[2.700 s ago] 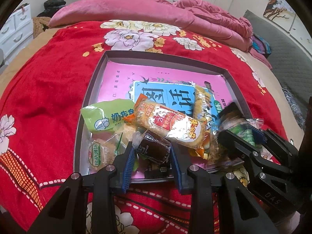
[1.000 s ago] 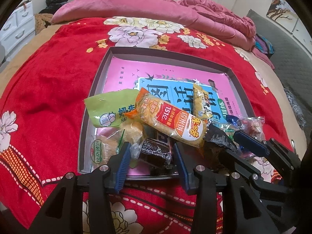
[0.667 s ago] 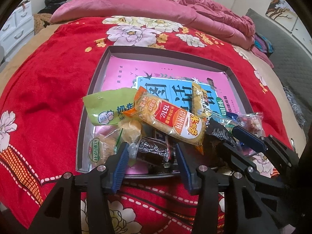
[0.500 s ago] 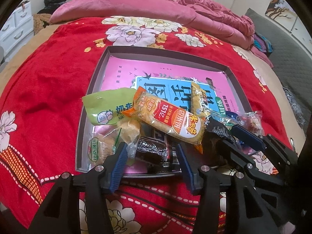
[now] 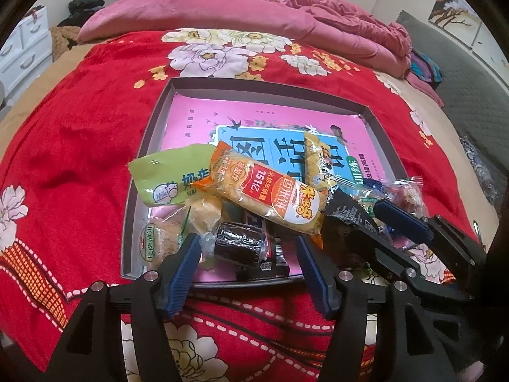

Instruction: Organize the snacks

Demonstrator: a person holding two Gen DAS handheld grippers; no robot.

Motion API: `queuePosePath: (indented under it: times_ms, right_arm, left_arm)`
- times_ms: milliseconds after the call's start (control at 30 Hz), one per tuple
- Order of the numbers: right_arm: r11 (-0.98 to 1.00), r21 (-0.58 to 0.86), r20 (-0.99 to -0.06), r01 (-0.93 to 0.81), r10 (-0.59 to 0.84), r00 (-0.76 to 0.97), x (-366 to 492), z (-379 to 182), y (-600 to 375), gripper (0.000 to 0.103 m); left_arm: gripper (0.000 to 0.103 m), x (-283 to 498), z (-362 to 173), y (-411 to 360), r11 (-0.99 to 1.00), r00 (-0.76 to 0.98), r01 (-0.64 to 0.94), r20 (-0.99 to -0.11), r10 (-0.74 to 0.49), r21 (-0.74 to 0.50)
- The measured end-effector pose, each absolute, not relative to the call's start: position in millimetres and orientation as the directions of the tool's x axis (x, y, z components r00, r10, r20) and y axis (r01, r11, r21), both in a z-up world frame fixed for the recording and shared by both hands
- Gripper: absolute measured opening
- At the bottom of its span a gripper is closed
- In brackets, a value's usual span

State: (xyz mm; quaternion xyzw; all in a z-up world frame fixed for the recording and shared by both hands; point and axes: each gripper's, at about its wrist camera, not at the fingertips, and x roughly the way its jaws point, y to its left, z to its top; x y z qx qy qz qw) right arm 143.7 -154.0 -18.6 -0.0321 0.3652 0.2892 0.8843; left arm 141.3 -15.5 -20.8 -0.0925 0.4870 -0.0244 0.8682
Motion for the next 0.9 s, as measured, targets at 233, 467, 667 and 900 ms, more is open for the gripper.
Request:
queuePosePath:
  times_ms: [233, 467, 667, 900]
  right_arm:
    - [0.832, 0.138, -0.657, -0.537, 0.483, 0.579, 139, -14, -155, 0.048]
    - [0.850, 0.113, -0.649, -0.515, 0.455, 0.610, 135, -10, -158, 0.054]
    - [0.879, 0.074, -0.617, -0.472, 0.412, 0.671, 129, 0, -166, 0.062]
    - [0.909, 0.068, -0.583, -0.411, 0.370, 0.723, 124, 11, -180, 0.071]
  left_arm:
    - [0.065, 140, -18, -15, 0.981, 0.531, -0.048, -0.837, -0.134, -0.187]
    - [0.072, 139, -14, -15, 0.980, 0.539, -0.040, -0.830, -0.143, -0.194]
    - [0.074, 136, -8, -16, 0.980, 0.559, -0.026, -0.816, -0.151, -0.199]
    - [0.075, 129, 1, -19, 0.982, 0.581, 0.004, -0.799, -0.154, -0.187]
